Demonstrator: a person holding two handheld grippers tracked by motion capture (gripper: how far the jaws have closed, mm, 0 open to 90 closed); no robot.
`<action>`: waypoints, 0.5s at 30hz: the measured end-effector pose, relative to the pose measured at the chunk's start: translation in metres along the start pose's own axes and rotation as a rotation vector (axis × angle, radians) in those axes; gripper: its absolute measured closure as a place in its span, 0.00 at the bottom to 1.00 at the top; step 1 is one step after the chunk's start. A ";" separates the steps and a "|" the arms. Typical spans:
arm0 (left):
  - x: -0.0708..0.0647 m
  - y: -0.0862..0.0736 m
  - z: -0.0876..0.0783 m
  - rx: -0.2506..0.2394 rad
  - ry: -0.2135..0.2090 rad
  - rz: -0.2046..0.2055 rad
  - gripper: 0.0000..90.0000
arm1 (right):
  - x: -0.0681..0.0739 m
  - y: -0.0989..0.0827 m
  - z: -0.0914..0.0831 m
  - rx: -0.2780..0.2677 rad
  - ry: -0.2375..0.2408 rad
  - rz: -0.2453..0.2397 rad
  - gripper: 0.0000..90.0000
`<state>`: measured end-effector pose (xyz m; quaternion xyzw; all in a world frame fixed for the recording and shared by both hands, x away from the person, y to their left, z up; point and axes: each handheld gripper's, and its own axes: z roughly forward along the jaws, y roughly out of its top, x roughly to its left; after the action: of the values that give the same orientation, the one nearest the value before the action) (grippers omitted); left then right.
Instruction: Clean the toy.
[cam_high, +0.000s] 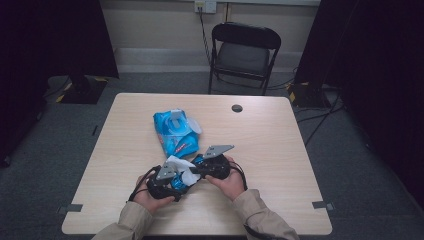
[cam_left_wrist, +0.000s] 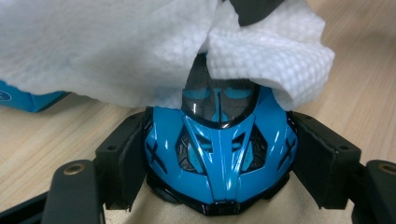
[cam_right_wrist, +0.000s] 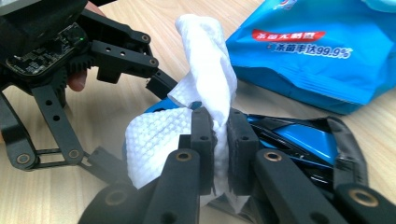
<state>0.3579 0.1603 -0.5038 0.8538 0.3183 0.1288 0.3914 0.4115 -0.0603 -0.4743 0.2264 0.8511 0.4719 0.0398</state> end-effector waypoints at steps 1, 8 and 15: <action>0.000 0.000 0.000 0.000 0.002 0.003 0.28 | -0.001 0.000 0.000 0.002 -0.004 0.001 0.93; 0.000 0.000 0.000 -0.003 0.002 -0.003 0.28 | -0.008 -0.001 -0.005 -0.002 -0.030 0.045 0.93; 0.000 0.000 0.000 -0.004 0.003 -0.003 0.28 | -0.020 -0.004 -0.012 0.004 -0.073 0.068 0.93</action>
<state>0.3578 0.1602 -0.5039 0.8525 0.3197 0.1299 0.3927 0.4244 -0.0800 -0.4742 0.2727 0.8419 0.4625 0.0544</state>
